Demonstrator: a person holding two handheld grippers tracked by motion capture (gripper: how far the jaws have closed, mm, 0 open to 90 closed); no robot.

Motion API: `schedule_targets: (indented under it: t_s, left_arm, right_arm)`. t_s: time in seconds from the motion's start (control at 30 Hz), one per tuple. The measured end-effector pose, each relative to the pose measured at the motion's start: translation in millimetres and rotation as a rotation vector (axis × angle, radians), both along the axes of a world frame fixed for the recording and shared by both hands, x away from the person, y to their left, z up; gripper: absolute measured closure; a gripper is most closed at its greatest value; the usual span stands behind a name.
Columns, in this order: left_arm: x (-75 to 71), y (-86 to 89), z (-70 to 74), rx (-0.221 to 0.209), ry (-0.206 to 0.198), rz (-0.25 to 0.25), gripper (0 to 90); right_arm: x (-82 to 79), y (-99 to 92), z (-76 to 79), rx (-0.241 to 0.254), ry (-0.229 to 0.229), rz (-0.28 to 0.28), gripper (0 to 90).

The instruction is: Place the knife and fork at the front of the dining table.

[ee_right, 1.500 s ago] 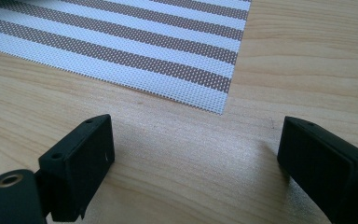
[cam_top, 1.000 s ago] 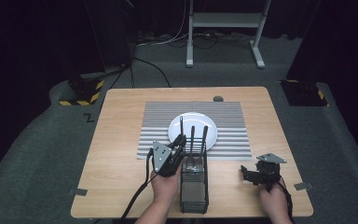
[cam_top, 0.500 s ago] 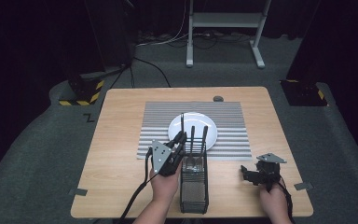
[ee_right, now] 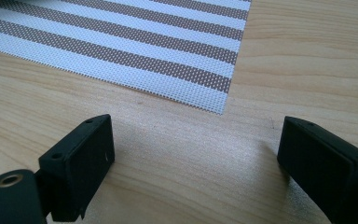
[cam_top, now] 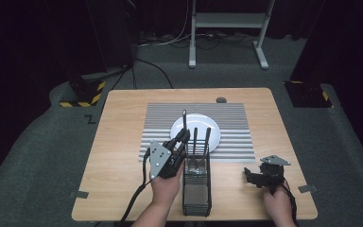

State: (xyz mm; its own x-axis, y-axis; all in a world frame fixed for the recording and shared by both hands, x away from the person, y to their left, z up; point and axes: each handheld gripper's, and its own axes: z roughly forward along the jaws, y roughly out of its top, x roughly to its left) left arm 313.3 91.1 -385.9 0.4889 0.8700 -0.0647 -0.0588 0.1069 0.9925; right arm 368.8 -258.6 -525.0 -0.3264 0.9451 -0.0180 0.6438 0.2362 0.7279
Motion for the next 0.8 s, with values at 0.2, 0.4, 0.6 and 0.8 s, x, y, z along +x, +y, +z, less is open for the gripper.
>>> schedule_targets:
  t_s: [0.2, 0.4, 0.6, 0.8]
  left_arm:
    - [-6.3, 5.0, 12.1, -0.015, -0.043, -0.002, 82.2]
    - [-9.3, 12.5, 19.0, -0.035, -0.064, 0.001, 82.2]
    - [-8.5, 25.1, 24.2, -0.048, -0.068, 0.025, 82.2]
    - [-5.5, 40.8, 26.5, -0.053, -0.063, 0.057, 82.2]
  right_arm:
    - [0.0, 0.0, 0.0, 0.0, 0.0, 0.0, 10.5]
    - [0.0, 0.0, 0.0, 0.0, 0.0, 0.0, 10.5]
    - [0.0, 0.0, -0.1, 0.001, -0.001, 0.001, 10.5]
    - [0.0, 0.0, -0.1, 0.001, 0.0, 0.001, 10.5]
